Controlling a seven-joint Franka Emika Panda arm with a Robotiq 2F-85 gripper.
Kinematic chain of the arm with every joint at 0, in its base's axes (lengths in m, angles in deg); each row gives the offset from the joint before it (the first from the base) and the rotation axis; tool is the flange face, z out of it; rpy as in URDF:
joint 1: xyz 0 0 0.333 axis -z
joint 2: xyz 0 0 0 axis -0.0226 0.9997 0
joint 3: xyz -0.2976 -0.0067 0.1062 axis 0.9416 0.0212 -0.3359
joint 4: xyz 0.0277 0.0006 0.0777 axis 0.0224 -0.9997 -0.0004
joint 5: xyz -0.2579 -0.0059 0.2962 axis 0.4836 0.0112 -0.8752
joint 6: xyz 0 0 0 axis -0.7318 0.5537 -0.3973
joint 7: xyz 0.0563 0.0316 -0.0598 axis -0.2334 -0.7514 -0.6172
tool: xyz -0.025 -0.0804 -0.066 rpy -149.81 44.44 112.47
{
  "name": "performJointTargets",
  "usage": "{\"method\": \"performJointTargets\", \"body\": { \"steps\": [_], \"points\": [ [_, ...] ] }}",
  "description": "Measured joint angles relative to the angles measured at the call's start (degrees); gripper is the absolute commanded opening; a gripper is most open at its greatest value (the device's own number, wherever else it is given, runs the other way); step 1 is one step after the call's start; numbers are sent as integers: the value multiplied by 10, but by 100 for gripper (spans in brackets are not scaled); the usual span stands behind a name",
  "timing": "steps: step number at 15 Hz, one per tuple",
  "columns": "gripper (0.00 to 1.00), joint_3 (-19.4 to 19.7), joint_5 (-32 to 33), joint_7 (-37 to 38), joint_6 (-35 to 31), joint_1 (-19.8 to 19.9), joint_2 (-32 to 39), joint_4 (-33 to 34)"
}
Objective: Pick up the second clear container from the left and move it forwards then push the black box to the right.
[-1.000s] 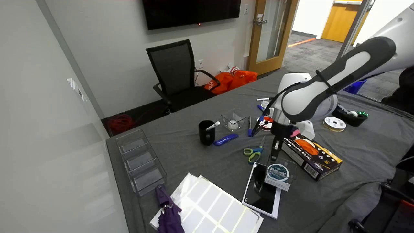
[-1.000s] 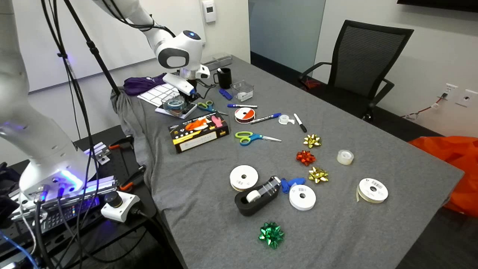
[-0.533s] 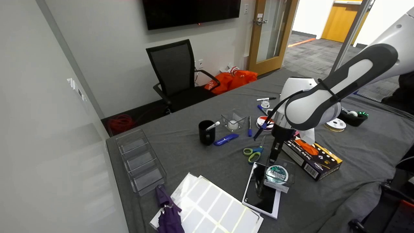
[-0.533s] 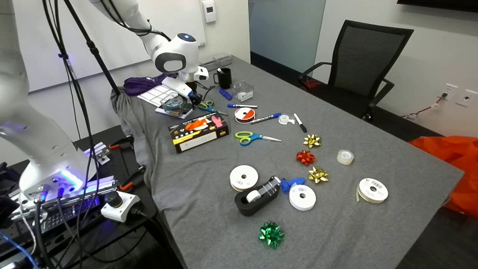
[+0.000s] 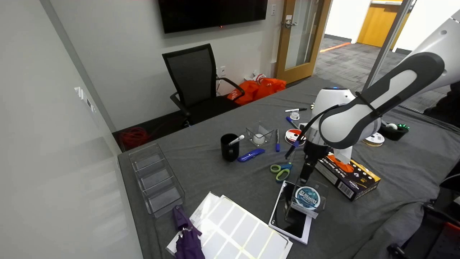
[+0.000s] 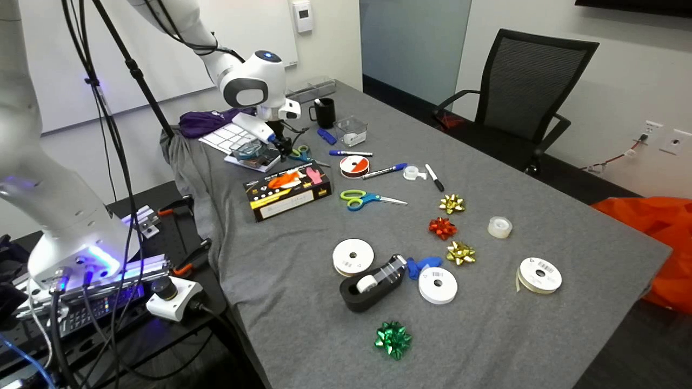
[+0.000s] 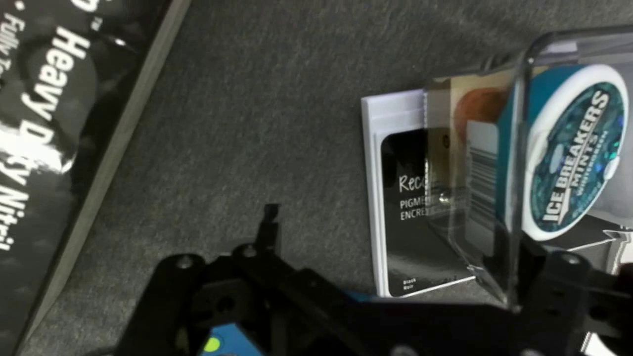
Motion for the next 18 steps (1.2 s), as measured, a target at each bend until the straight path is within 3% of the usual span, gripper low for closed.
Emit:
{"method": "performJointTargets", "body": {
  "steps": [5,13,18],
  "points": [
    [100,-6,3,43,44,-7,-36,-11],
    [100,-12,-55,79,163,-30,-150,-20],
    [100,12,-43,91,155,-43,-177,-20]
  ]
}}
